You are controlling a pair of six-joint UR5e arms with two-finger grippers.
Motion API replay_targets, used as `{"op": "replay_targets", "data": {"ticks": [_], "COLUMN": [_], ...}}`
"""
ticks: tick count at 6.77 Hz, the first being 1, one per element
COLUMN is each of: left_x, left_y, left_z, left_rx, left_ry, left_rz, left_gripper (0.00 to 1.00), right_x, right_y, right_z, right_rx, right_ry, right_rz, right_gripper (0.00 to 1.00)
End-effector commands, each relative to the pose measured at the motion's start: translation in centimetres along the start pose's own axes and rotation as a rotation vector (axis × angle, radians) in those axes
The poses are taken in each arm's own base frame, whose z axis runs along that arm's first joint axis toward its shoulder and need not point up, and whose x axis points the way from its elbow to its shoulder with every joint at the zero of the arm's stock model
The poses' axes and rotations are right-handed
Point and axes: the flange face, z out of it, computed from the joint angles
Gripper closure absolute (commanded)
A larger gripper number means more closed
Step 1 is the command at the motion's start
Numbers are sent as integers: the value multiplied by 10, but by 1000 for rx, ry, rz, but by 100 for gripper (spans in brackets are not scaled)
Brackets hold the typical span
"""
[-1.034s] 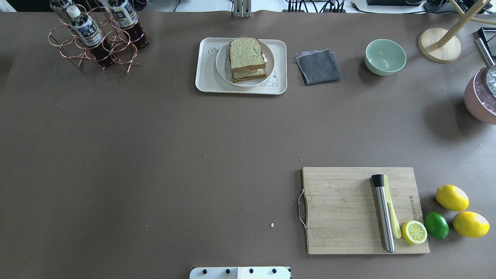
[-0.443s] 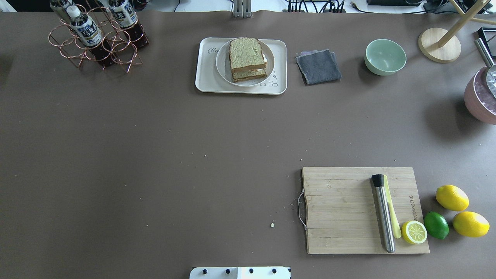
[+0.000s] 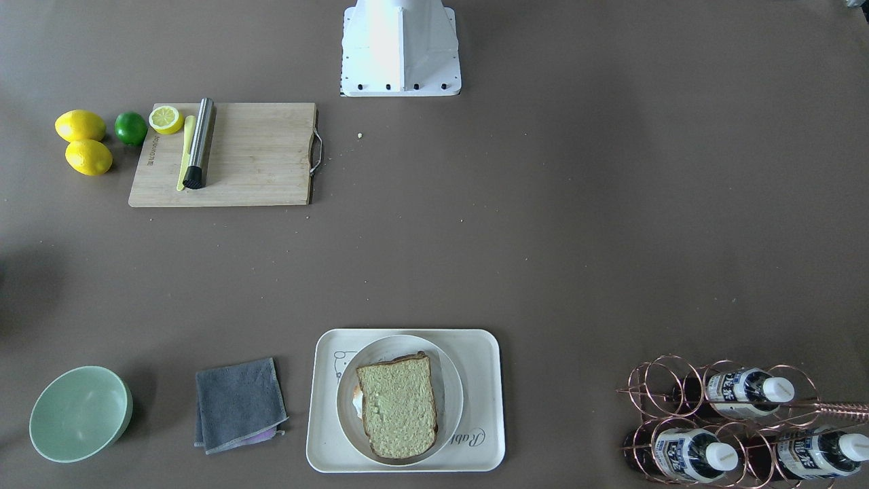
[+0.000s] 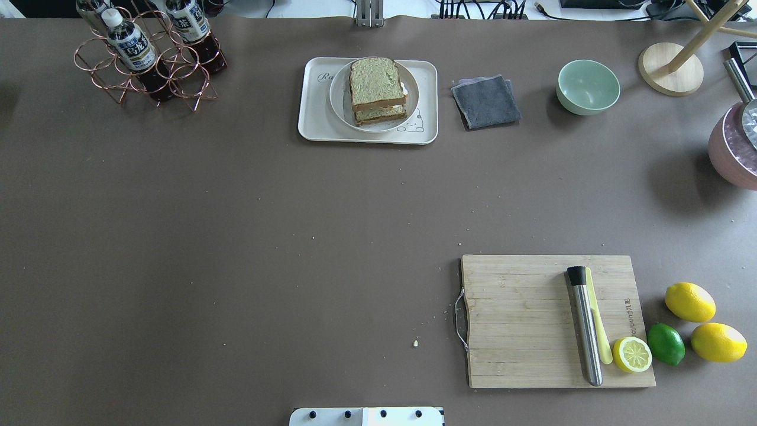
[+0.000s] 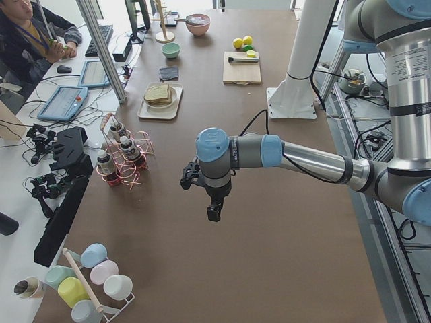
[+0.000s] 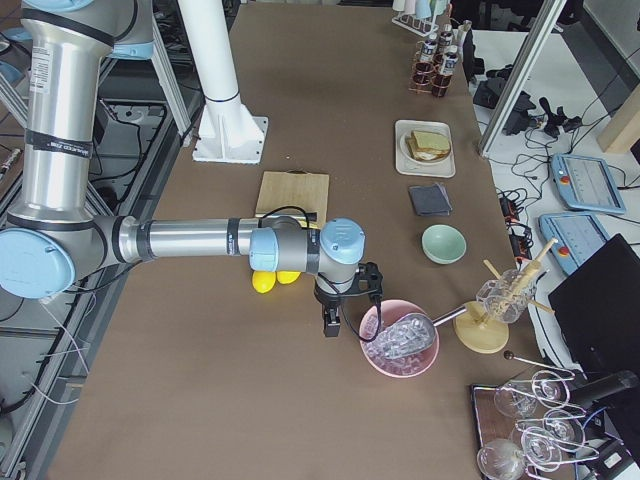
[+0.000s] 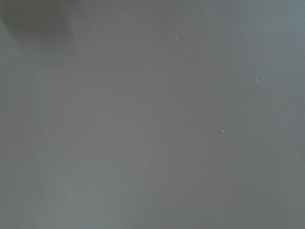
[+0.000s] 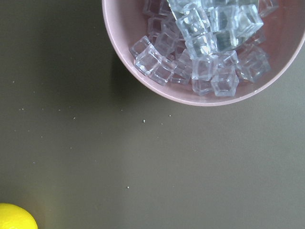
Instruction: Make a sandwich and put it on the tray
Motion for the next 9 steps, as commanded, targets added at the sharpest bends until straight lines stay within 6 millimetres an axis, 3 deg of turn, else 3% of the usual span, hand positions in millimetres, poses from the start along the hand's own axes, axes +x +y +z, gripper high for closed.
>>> {"op": "replay_targets", "data": {"ticks": [1,9], "left_x": [0,2], "left_y": [0,-1], "left_z": [0,2], "left_rx": [1,-2], "left_ry": [0,0], "left_rz": [2,-19], "left_gripper": [2,2], "right_x": [2,2], "right_y": [2,4], "right_z": [1,0], "right_rx": [-3,-1], "right_ry": [0,-1], "right_rz": [5,7], "right_gripper": [0,0]}}
